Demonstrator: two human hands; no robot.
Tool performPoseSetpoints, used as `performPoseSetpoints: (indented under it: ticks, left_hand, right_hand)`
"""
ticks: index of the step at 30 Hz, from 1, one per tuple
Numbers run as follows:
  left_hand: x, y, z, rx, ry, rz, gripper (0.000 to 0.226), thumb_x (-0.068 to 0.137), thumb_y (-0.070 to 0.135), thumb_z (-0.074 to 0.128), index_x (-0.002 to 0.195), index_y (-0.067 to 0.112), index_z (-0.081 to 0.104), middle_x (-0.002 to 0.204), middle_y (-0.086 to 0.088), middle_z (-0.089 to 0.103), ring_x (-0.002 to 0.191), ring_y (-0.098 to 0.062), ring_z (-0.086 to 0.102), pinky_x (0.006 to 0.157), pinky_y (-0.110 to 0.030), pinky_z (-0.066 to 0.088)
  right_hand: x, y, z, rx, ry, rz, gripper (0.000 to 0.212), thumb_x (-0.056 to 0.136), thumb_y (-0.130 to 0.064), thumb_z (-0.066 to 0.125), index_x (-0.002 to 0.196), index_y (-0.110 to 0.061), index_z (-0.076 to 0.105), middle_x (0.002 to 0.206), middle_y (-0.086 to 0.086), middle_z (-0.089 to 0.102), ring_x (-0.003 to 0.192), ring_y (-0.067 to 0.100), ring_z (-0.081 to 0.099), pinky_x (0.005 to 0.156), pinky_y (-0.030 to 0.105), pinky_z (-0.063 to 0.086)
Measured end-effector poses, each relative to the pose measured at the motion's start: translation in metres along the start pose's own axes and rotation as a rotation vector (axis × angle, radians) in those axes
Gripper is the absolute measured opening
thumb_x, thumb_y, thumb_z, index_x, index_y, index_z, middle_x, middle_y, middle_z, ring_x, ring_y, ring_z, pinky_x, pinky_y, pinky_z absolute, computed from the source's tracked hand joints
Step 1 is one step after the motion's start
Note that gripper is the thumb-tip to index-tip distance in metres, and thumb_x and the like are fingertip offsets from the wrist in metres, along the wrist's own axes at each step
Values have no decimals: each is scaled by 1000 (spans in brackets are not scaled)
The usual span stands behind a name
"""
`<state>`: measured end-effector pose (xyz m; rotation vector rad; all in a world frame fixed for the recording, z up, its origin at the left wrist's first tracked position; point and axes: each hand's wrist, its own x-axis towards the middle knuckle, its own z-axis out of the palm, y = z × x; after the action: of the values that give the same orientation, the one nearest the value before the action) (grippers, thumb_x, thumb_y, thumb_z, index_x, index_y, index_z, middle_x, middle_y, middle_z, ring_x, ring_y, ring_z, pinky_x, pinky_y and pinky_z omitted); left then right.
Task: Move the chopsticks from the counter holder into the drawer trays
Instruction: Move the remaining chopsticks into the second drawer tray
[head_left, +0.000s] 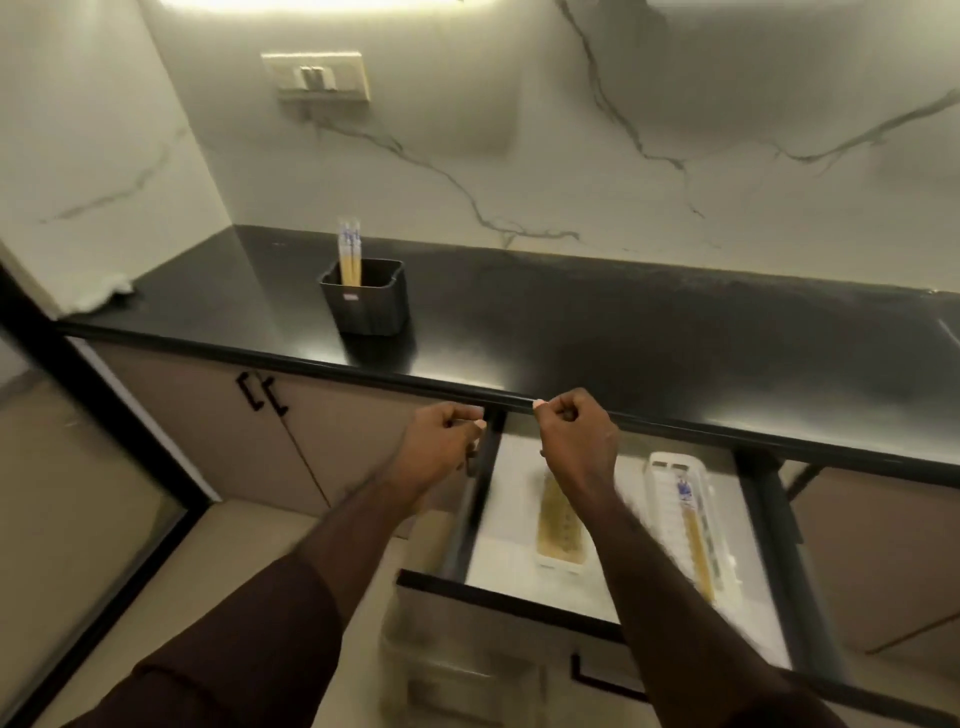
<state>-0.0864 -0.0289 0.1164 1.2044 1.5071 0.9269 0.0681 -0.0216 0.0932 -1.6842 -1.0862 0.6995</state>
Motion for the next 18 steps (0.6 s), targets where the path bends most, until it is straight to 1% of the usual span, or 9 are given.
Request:
performPoseSetpoints:
  ticks: [2, 4, 6, 8, 9, 11, 14, 16, 18]
  left_hand:
    - [-5, 2, -41, 2, 28, 15, 20, 91, 12, 62, 109, 6, 67, 86, -5, 63, 80, -17, 57, 64, -27, 50]
    - [-8, 4, -78, -15, 31, 26, 20, 92, 14, 62, 111, 8, 66, 91, -6, 64, 84, -17, 57, 70, -30, 49]
    - [-6, 6, -106, -23, 38, 38, 21, 92, 16, 61, 112, 11, 66, 98, -8, 66, 89, -18, 59, 78, -34, 53]
    - [-1, 7, -133, -38, 63, 55, 20, 93, 18, 61, 112, 15, 65, 103, -6, 66, 95, -18, 61, 86, -39, 54]
    - [3, 8, -145, -44, 77, 68, 20, 93, 19, 60, 112, 17, 65, 104, -4, 65, 97, -18, 61, 87, -39, 54]
    - [12, 7, -165, -40, 94, 87, 21, 93, 20, 60, 114, 18, 64, 105, -1, 64, 100, -17, 61, 86, -38, 54]
    - [32, 7, -194, -31, 129, 114, 23, 93, 20, 59, 116, 18, 63, 107, 1, 62, 100, -16, 61, 83, -34, 55]
    - [49, 7, -209, -34, 151, 131, 24, 94, 19, 59, 117, 18, 63, 107, 1, 61, 101, -14, 60, 81, -31, 55]
    - [71, 12, -220, -54, 176, 143, 23, 93, 19, 60, 116, 17, 64, 105, 2, 63, 99, -11, 60, 75, -25, 52]
  right_hand:
    - [-16, -24, 27, 16, -23, -21, 19, 87, -36, 67, 76, -22, 60, 72, -5, 64, 74, 18, 64, 74, 44, 60]
    - [-31, -47, 53, 16, -40, -51, 17, 88, -34, 68, 77, -21, 62, 73, -4, 64, 74, 16, 63, 73, 37, 57]
    - [-39, -67, 75, 17, -43, -71, 17, 87, -31, 68, 77, -18, 64, 72, -4, 64, 72, 15, 62, 68, 30, 50]
    - [-43, -85, 98, 17, -53, -104, 16, 86, -30, 69, 76, -19, 63, 70, -3, 65, 69, 15, 62, 66, 30, 50]
    - [-43, -92, 110, 22, -68, -123, 16, 87, -29, 69, 76, -19, 63, 70, -2, 65, 69, 15, 63, 66, 30, 52]
    - [-41, -104, 130, 26, -103, -153, 13, 89, -26, 68, 80, -17, 63, 74, -1, 65, 70, 14, 63, 62, 25, 51]
    - [-32, -120, 160, 26, -125, -206, 11, 91, -24, 67, 85, -15, 64, 74, -2, 63, 67, 7, 58, 57, 15, 39]
    - [-23, -128, 178, 41, -127, -222, 12, 91, -25, 68, 84, -16, 64, 72, -3, 62, 65, 6, 56, 56, 15, 38]
    - [-8, -135, 197, 43, -132, -218, 14, 90, -27, 68, 82, -16, 64, 71, -3, 63, 64, 8, 58, 58, 19, 43]
